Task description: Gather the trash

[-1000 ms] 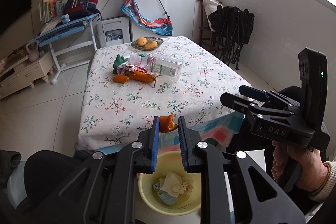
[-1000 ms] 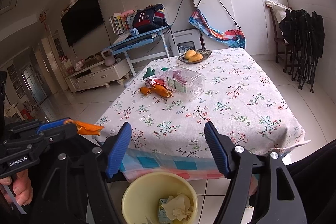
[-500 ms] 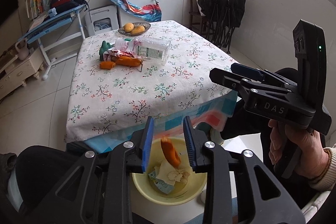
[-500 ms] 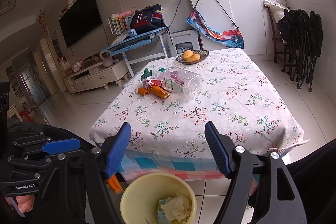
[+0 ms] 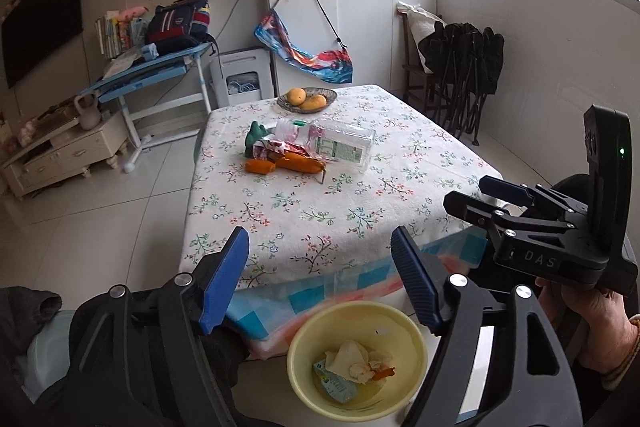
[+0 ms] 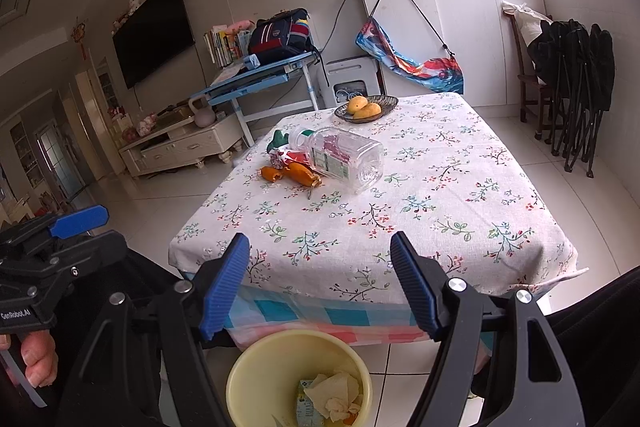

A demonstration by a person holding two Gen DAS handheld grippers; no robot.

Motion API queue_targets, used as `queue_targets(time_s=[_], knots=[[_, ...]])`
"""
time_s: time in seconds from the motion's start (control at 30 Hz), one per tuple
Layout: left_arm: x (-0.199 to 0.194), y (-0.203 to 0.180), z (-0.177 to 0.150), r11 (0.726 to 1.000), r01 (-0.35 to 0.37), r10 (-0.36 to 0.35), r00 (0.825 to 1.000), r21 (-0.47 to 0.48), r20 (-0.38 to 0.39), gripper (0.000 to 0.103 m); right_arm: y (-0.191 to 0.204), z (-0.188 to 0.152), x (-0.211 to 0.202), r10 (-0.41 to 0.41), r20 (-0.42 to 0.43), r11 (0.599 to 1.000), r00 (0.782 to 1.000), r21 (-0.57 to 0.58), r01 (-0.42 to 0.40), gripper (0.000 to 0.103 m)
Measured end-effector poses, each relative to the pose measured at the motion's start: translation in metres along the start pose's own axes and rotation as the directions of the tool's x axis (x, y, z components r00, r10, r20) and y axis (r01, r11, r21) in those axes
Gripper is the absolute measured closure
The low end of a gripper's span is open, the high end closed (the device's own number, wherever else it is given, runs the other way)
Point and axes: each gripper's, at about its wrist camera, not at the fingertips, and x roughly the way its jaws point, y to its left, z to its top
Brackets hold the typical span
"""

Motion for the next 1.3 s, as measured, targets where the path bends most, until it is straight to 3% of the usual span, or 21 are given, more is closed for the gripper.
queue_targets(time_s=[0.27,0.63,1.3], knots=[[-0.004,0.012,0.004,0.997,-0.060,0.061,0.998,-0.045,0.025,0.023,0.006,0.001,-0.002,-0.011,0.017,0.999,1.000,-0.036,0.012,0.030],[-0.007,0.018,0.007,0.992,-0.110,0.113,0.993,-0.068,0.034,0.015,0.025,0.004,-0.012,-0.053,0.112,0.987,0.992,-0.144,0.069,0.022],[-0.009,0.029,0.022,0.978,-0.184,0.190,0.980,-0.098,0.060,0.009,0.025,0.008,-0.009,-0.077,0.132,0.984,0.988,-0.147,0.096,0.018]])
